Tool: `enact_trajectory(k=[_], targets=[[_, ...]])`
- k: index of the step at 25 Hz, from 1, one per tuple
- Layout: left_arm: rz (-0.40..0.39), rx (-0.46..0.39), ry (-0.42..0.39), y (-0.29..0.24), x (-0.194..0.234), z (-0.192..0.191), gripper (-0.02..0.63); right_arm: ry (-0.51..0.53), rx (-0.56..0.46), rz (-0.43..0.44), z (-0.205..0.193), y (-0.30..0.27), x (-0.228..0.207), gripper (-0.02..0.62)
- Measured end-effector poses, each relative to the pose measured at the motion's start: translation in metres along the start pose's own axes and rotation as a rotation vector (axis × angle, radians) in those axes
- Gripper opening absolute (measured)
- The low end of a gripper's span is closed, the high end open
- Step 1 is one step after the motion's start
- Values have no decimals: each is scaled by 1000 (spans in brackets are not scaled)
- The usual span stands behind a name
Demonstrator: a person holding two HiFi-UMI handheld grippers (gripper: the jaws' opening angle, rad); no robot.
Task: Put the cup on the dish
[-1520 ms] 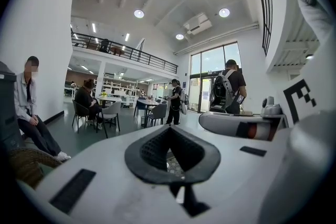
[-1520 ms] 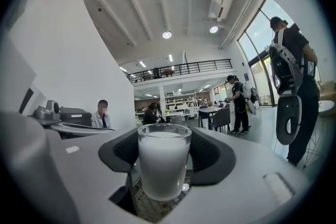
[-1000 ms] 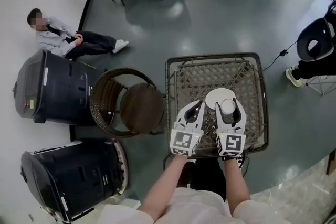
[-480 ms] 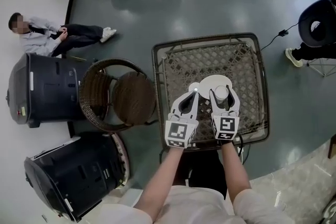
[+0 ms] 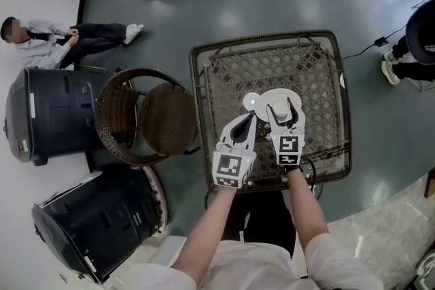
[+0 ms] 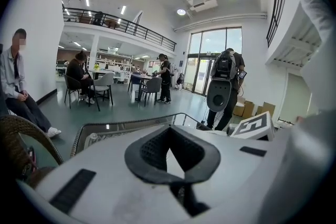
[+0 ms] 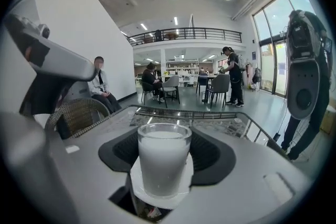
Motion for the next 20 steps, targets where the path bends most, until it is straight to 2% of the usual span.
enact_trajectory(k=[6,11,20], targets=[[4,30,11,-9,7,-15,3,41,25,-8,-11,-25,0,268],[-4,64,30,-11,10,-29,3,88,30,-48,-17,-31,1,270],[-13,54,27,-9,12,-29,3,29,47,-95,-34,-22,-3,268]])
Point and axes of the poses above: the fingertips, and each gripper's own axes: y backward along the fingers, x to its left, z out of its top, the point moved 4 cm from there along y, backward along the fingers, and after that the axes turned 13 degrees about x, right-handed, at the moved point
